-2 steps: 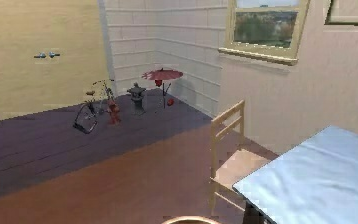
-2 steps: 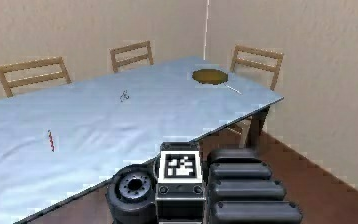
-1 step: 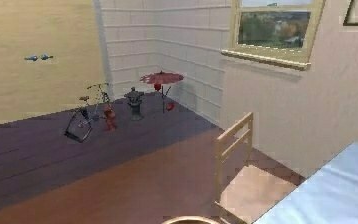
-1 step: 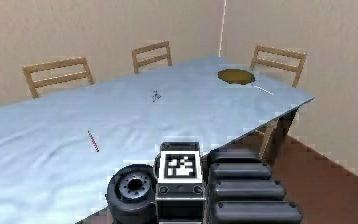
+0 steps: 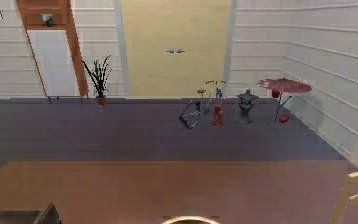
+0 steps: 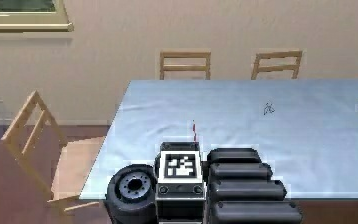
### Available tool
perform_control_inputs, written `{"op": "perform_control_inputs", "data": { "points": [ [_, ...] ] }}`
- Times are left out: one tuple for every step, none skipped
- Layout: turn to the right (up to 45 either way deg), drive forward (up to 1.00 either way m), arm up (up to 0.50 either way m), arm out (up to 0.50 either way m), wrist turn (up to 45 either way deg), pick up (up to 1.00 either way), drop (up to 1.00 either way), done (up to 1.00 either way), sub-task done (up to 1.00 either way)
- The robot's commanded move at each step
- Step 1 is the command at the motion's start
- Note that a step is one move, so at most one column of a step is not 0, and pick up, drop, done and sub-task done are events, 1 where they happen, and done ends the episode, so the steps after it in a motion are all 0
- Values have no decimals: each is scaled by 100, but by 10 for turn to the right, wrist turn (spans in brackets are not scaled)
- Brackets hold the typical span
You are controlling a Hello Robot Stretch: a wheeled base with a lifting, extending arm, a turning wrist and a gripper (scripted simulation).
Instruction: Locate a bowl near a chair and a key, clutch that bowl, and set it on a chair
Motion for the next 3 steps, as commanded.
{"op": "perform_control_inputs", "data": {
  "points": [
    [0, 60, 0, 0, 0, 0, 0, 0, 0],
    [450, 0, 0, 0, 0, 0, 0, 0, 0],
    [150, 0, 0, 0, 0, 0, 0, 0, 0]
  ]
}}
